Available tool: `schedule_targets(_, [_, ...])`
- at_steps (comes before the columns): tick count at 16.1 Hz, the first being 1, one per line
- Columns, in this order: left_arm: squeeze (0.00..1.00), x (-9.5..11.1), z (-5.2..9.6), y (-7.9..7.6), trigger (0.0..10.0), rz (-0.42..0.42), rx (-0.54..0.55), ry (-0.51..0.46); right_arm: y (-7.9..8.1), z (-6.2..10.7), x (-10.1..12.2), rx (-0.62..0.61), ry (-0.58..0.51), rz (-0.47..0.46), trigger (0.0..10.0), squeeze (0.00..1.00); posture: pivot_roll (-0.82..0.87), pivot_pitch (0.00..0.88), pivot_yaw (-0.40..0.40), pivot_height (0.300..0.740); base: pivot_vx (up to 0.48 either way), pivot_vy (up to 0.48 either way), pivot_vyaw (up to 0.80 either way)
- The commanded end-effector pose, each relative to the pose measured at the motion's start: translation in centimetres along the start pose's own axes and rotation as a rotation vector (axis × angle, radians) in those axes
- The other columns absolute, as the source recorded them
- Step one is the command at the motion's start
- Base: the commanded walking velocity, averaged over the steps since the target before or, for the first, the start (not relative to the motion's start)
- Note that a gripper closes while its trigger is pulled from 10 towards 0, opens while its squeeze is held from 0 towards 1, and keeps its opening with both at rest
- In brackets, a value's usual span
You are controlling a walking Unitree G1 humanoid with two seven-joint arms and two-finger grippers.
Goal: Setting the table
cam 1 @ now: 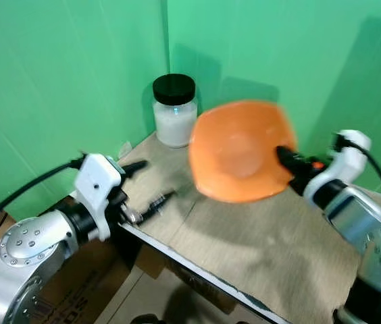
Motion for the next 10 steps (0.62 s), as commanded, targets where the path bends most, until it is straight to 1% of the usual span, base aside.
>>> schedule_targets(1, [0.00,-0.1,-0.3,0.8,10.0,-0.029,0.113,0.015,1.2,0.8,2.2,0.011,-0.132,0.156,10.0,0.00,0.04,0.000,0.011,0.740,0.000,0.000,0.00])
schedule_targets(3, [0.00,0.3,-0.6,0.8,10.0,-0.032,0.150,-0.004,1.6,1.1,2.1,0.018,-0.146,0.184,10.0,0.00,0.04,0.000,0.017,0.740,0.000,0.000,0.00])
schedule_targets(4, [0.00,0.8,-1.2,1.1,10.0,-0.025,0.236,-0.052,2.4,1.5,2.0,0.028,-0.187,0.162,10.0,0.00,0.03,0.000,0.029,0.740,0.000,0.000,-0.80])
schedule_targets(6, [0.00,0.8,-1.6,1.5,10.0,-0.015,0.307,-0.073,2.8,1.7,2.1,0.032,-0.213,0.146,10.0,0.00,0.03,0.000,0.034,0.740,0.000,0.000,-0.80])
schedule_targets(8, [0.00,0.9,-1.8,2.1,10.0,0.016,0.410,-0.102,3.5,1.4,1.2,0.054,-0.209,0.160,10.0,0.00,0.04,0.000,0.028,0.740,0.000,0.000,-0.70])
schedule_targets(9, [0.00,0.8,-1.9,2.2,10.0,0.029,0.424,-0.105,3.8,1.4,0.9,0.063,-0.202,0.173,10.0,0.00,0.04,0.000,0.026,0.740,0.000,0.000,0.00])
schedule_targets(10, [0.00,0.8,-2.0,2.0,10.0,0.031,0.425,-0.104,4.2,1.3,0.6,0.075,-0.200,0.210,10.0,0.00,0.03,0.000,0.025,0.740,0.000,0.000,0.00])
Point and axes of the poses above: a point about 5 cm out from each wrist's last joint towards the gripper, its own z axis pointing back from the gripper into the wrist, its own x axis along the axis of the wrist's last joint, y = z × x, the point moved 3 cm from there along -z, pointing out of the wrist towards the gripper, and after that the axes turned 1 degree about z, right-handed, at the moved point
